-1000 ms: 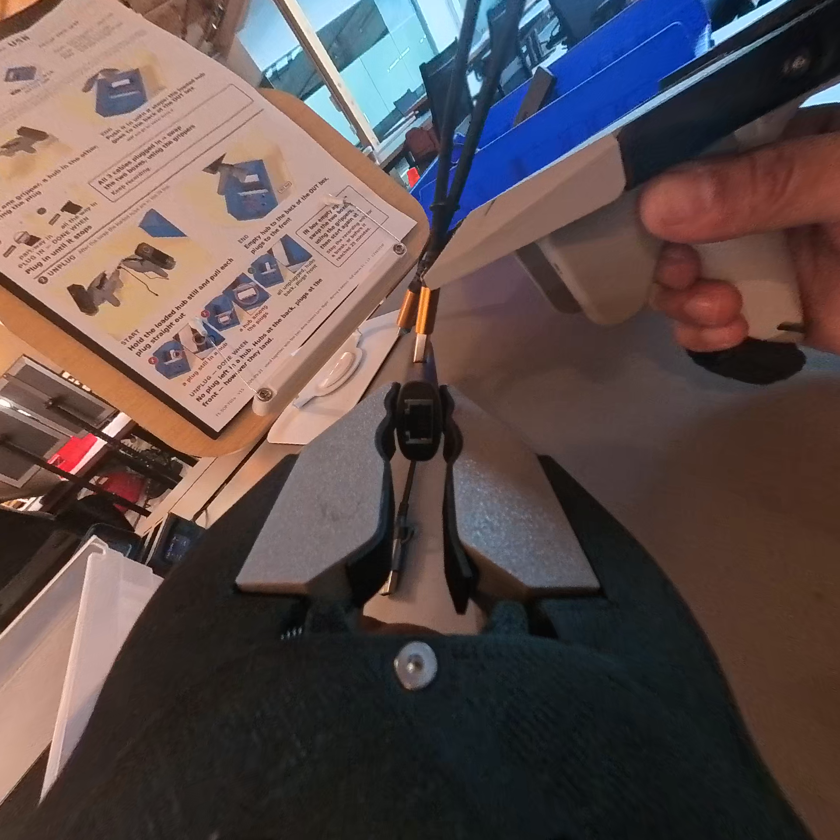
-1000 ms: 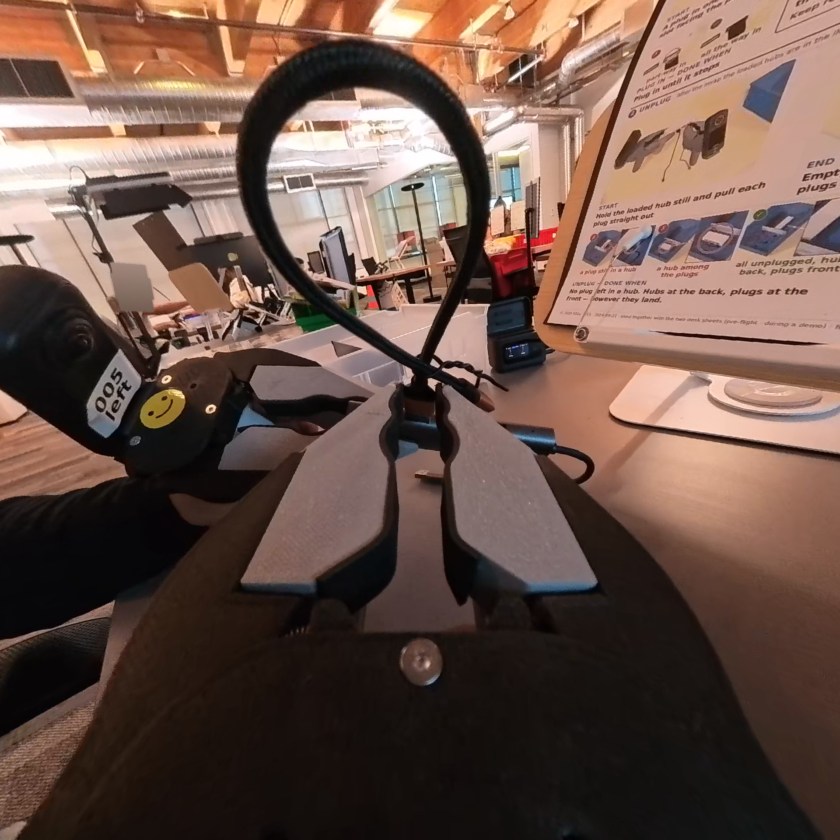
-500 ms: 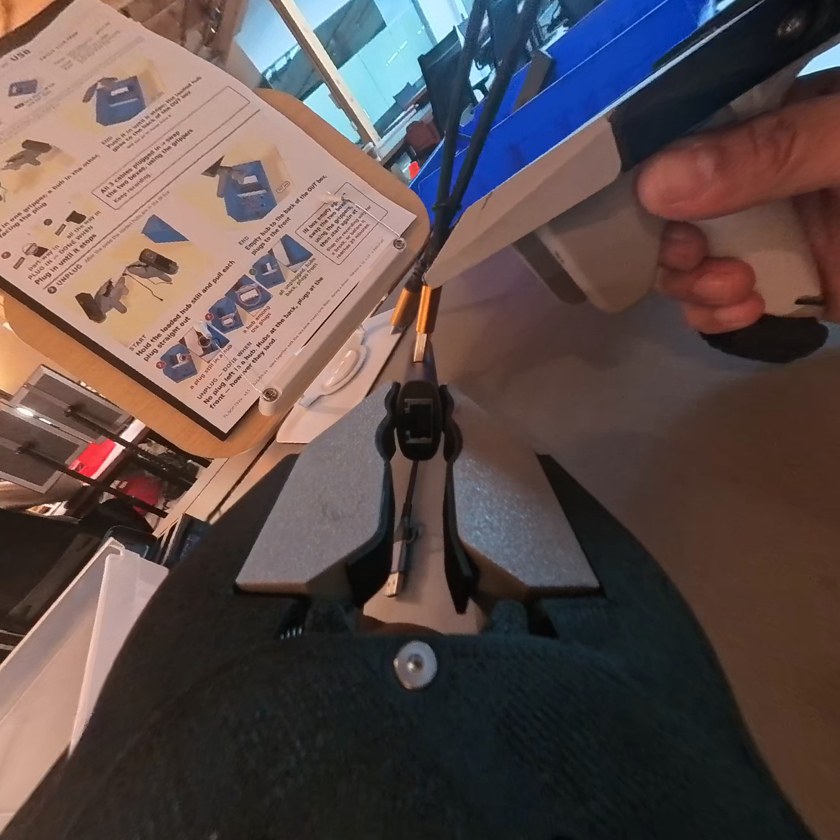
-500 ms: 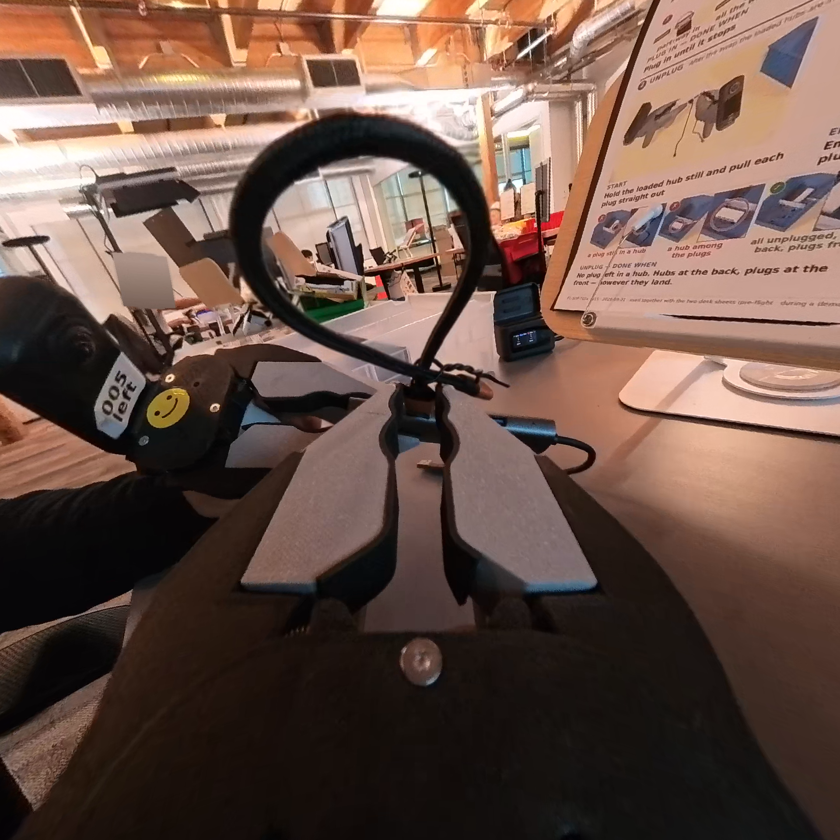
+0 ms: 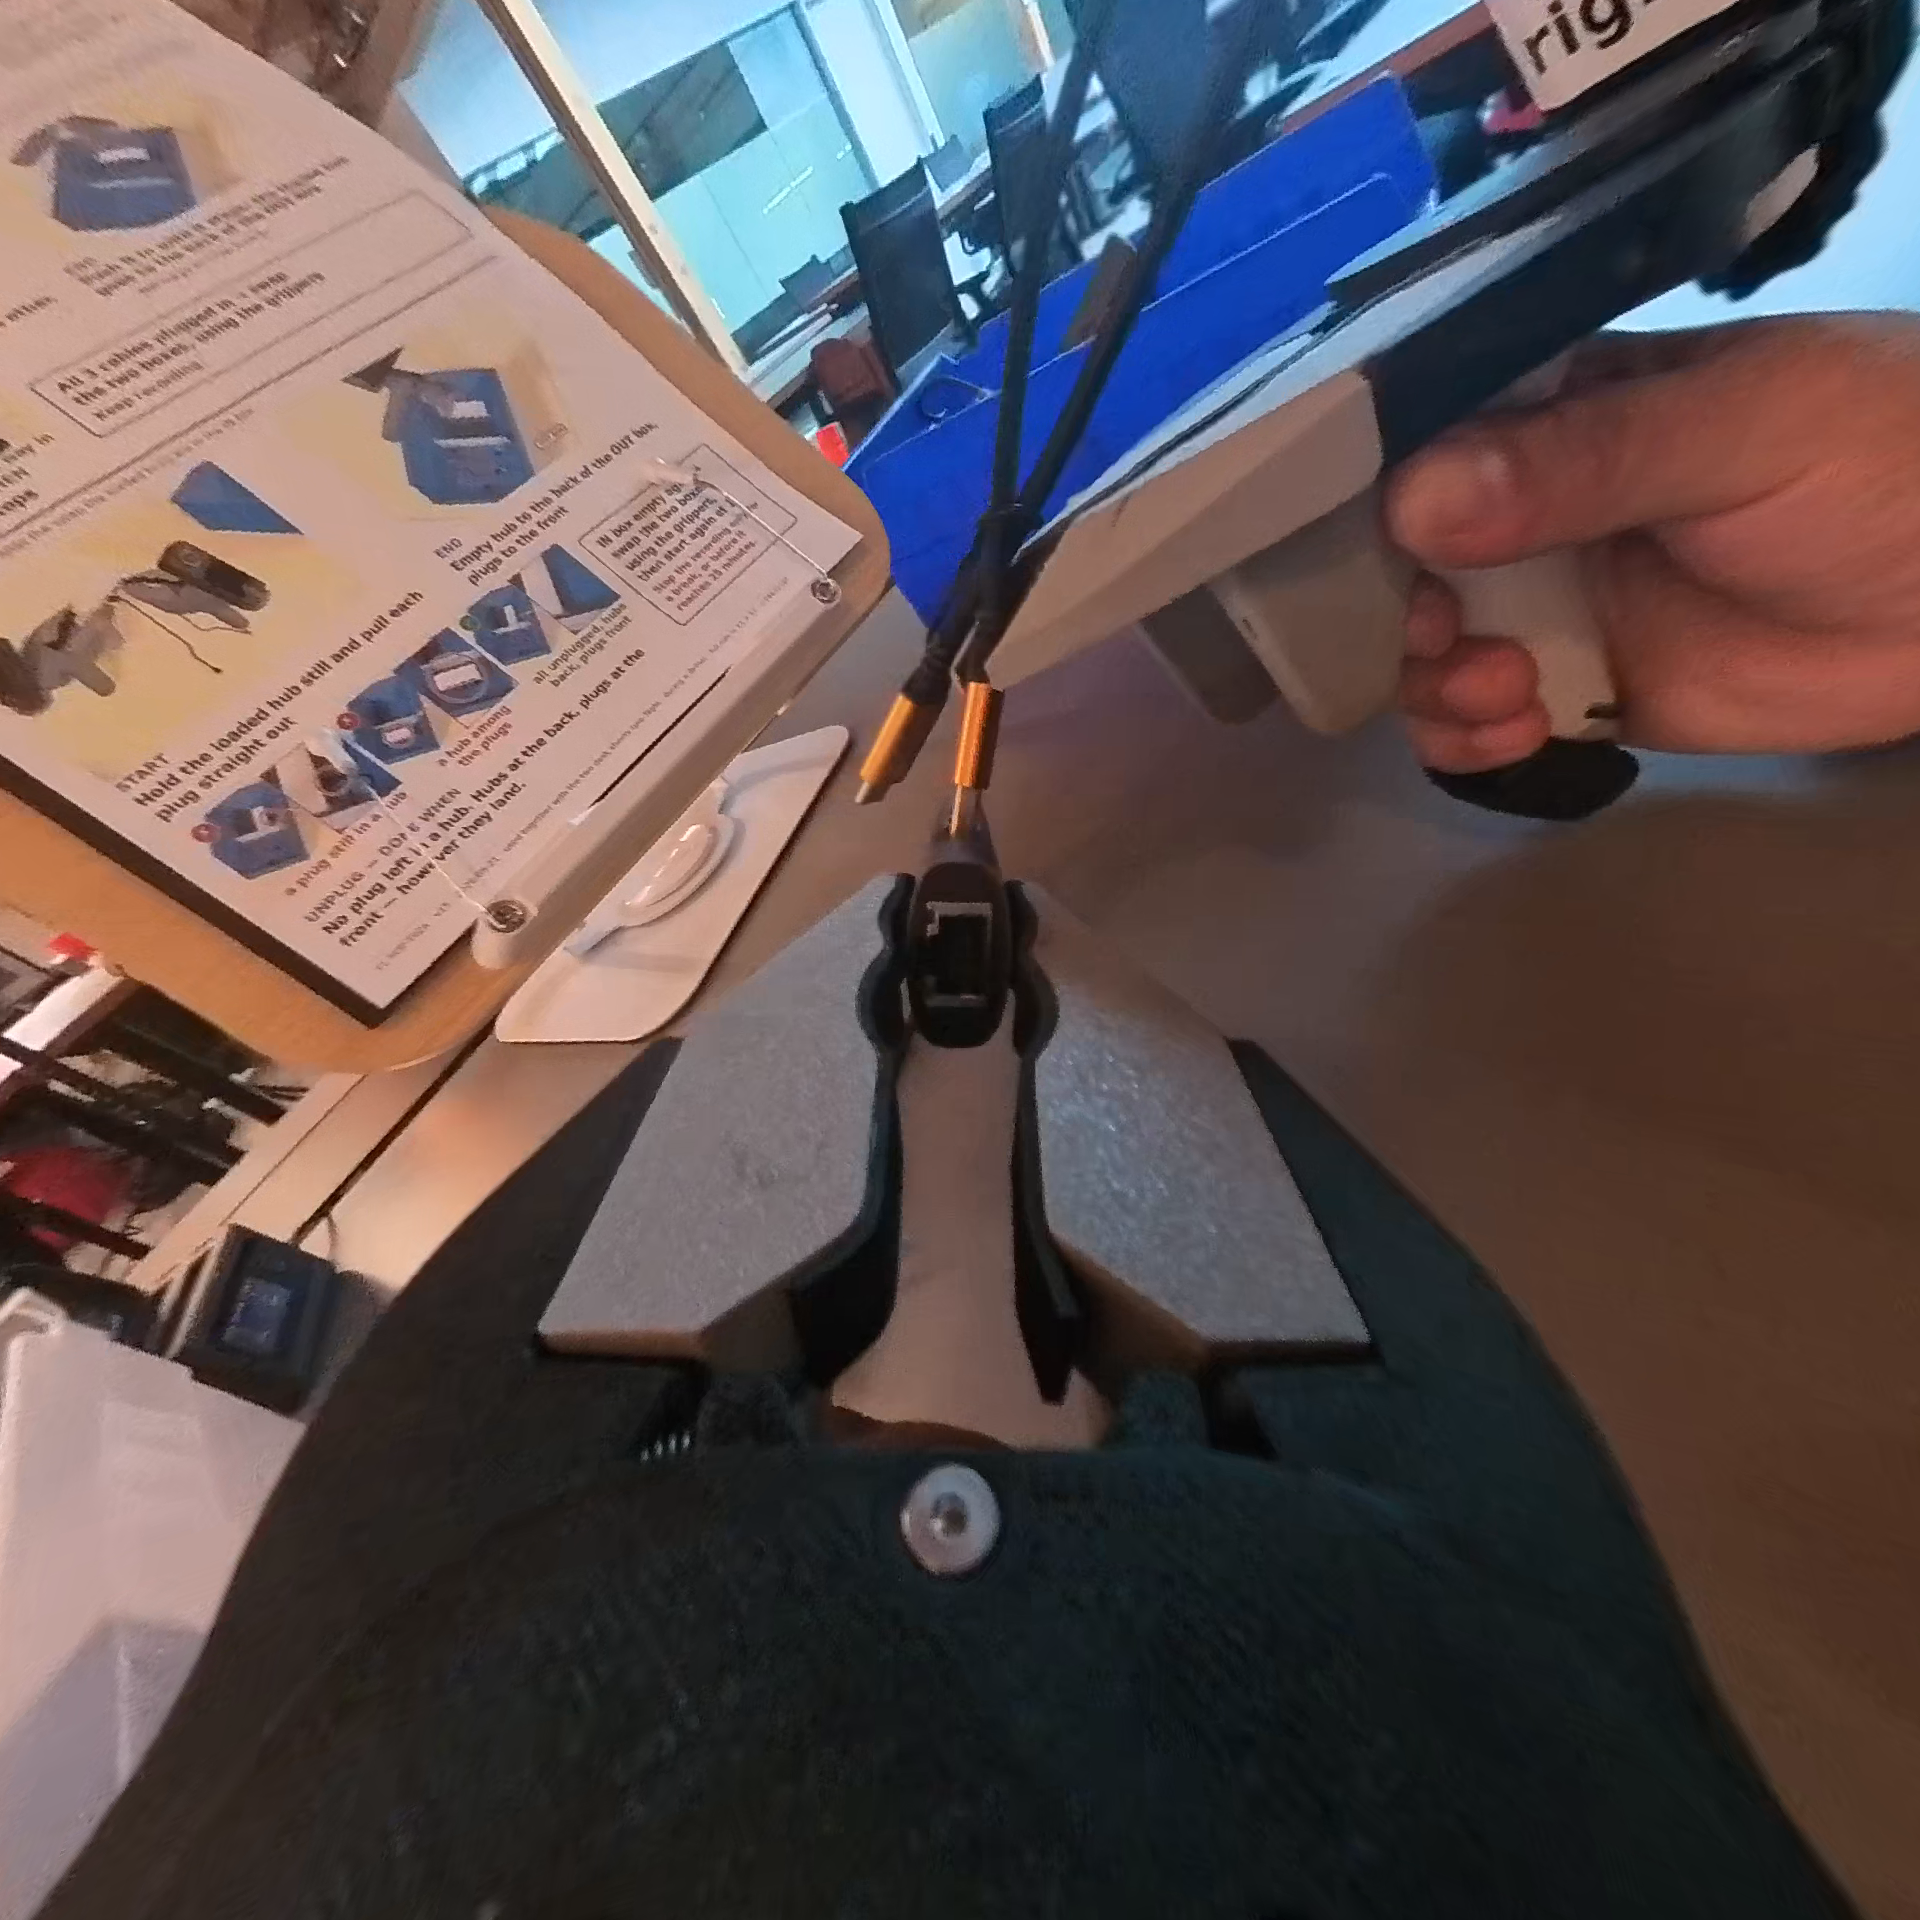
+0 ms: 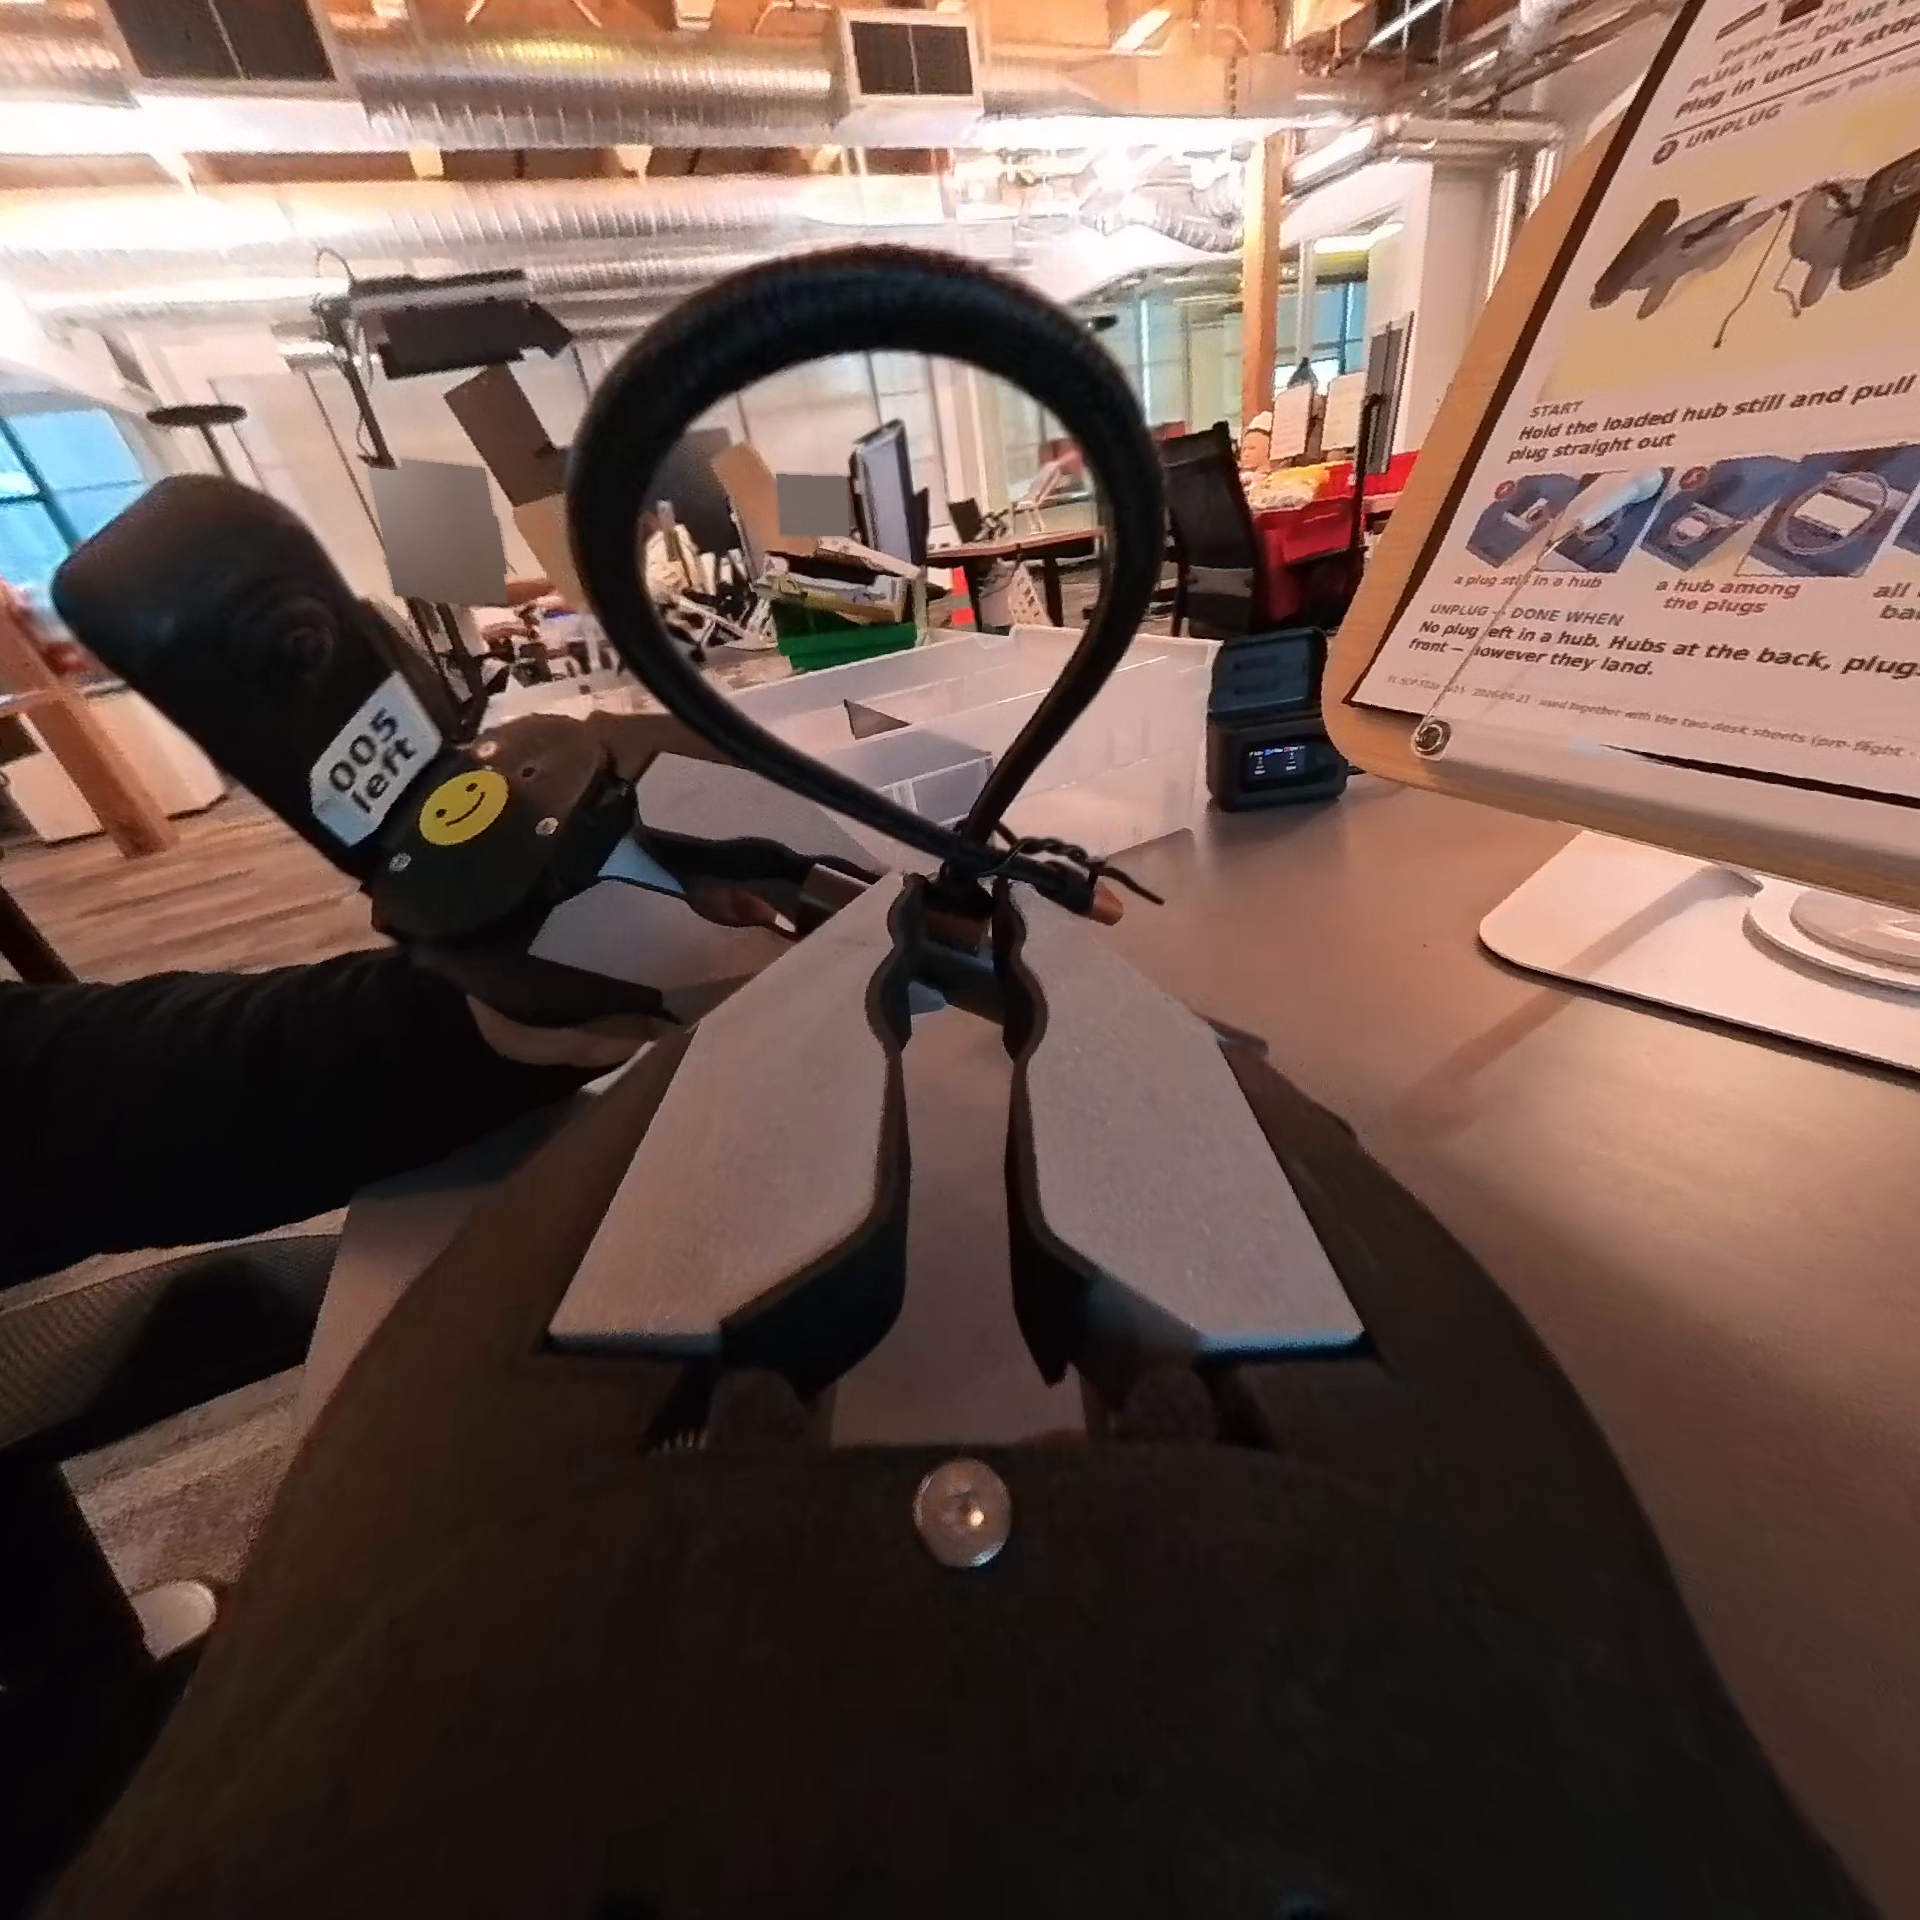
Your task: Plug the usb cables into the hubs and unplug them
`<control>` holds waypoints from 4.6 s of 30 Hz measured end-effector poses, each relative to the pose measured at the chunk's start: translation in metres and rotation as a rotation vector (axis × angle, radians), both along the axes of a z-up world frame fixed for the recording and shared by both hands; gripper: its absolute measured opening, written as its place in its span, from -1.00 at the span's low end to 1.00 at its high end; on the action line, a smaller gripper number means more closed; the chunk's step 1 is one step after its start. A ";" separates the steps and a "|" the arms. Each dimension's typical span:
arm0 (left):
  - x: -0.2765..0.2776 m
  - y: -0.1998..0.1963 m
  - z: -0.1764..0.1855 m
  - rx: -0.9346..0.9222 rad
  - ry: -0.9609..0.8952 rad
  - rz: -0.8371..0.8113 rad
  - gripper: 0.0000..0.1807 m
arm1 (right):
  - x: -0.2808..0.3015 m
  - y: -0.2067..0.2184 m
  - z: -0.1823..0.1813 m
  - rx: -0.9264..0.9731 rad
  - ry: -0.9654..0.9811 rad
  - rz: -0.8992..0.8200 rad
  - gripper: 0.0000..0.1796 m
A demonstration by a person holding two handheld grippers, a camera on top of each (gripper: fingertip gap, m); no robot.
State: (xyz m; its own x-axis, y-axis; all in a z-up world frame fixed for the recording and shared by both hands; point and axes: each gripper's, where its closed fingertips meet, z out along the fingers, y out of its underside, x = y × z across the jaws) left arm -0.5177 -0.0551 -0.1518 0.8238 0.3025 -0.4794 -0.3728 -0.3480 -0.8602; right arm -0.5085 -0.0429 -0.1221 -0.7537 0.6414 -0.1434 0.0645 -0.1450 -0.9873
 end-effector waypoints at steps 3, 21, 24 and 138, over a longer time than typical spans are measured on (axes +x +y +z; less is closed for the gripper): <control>0.000 -0.001 -0.001 0.001 -0.020 -0.008 -0.85 | 0.001 0.000 -0.004 0.016 -0.019 0.043 -0.89; 0.001 0.003 -0.010 -0.136 0.193 0.092 -0.86 | -0.003 0.006 -0.026 -0.035 -0.268 0.143 -0.85; 0.010 0.006 -0.003 -0.100 0.203 0.062 -0.86 | 0.000 0.008 -0.025 -0.118 -0.310 0.225 -0.88; 0.079 0.008 0.039 0.291 0.041 -0.456 -0.84 | 0.041 -0.035 -0.048 0.647 0.096 0.329 -0.82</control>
State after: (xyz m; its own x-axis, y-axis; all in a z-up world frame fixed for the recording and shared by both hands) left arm -0.4392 -0.0473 -0.1132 0.8848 0.0434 -0.4639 -0.4658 0.1074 -0.8784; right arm -0.4676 -0.0782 -0.1698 -0.9121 0.3142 0.2635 -0.0864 0.4810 -0.8724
